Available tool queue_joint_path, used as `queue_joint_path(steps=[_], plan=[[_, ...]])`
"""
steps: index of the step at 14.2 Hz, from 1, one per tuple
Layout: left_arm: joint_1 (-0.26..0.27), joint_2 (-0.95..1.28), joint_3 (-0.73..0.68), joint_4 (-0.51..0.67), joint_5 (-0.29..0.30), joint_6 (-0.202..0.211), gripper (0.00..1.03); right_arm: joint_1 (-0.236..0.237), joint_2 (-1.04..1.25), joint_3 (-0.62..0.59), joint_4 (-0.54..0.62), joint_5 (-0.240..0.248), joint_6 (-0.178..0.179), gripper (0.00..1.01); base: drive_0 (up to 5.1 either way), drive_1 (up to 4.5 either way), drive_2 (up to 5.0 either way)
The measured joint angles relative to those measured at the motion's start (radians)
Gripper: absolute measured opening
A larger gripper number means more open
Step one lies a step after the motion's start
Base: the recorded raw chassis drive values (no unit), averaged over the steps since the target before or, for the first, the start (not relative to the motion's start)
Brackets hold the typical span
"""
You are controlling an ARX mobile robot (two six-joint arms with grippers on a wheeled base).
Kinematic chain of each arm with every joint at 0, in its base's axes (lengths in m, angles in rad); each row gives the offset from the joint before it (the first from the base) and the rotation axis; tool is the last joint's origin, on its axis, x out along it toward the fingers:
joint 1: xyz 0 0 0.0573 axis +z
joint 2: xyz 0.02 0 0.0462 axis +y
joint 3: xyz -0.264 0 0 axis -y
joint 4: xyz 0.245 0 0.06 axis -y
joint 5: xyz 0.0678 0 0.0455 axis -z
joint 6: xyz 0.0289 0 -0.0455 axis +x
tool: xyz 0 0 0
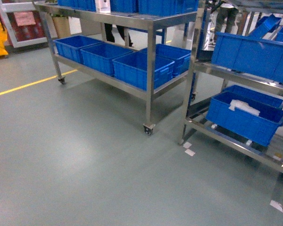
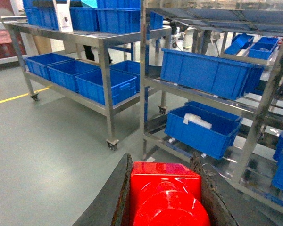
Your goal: Pick red block from blue box to shelf
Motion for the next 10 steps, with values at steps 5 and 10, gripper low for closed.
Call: queue_joint_path(steps=[5, 10], plan=[[0.000, 0.000, 0.000, 0.000, 0.000, 0.000, 0.98, 0.000, 0.000, 0.000, 0.000, 0.000, 0.000, 0.29, -1.5, -1.50, -1.5], [0.000, 0.000, 0.000, 0.000, 0.000, 0.000, 0.98, 0.000, 0.000, 0.000, 0.000, 0.000, 0.000, 0.29, -1.5, -1.50, -1.5]])
